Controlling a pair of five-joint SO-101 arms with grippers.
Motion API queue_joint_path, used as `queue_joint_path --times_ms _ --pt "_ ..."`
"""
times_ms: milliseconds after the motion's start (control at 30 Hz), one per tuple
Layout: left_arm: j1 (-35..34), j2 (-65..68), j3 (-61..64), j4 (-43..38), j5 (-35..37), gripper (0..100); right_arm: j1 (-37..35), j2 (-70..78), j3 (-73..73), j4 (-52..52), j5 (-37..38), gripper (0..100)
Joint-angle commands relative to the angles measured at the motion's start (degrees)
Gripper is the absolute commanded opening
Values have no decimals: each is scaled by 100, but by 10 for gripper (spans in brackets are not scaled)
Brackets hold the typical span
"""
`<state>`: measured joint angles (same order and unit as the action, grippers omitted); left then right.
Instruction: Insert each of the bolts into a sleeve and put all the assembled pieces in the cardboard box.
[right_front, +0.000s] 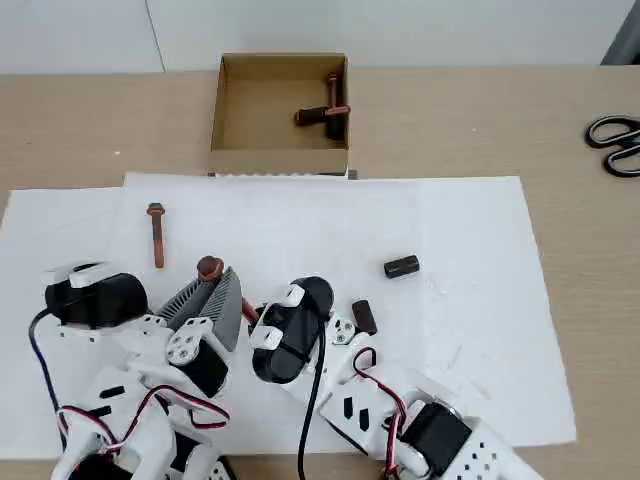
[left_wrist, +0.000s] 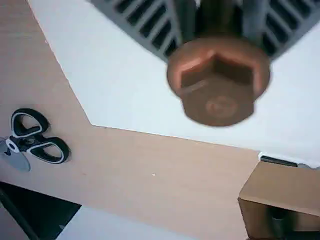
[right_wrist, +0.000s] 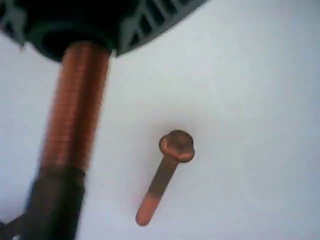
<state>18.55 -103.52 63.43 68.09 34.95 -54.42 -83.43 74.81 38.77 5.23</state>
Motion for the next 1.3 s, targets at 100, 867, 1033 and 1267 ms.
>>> queue_joint_path --times_ms 100,867,1033,1267 --pt "70 9 -13 -123 35 5 -48 -127 -97 -171 62 3" --pt "440 18 92 299 -141 5 -31 -127 -211 -857 519 3" --pt "510 18 -66 624 -237 5 -31 -127 -211 -1525 1046 3" --pt "501 18 -84 862 -237 5 -40 -127 -193 -1727 1327 3"
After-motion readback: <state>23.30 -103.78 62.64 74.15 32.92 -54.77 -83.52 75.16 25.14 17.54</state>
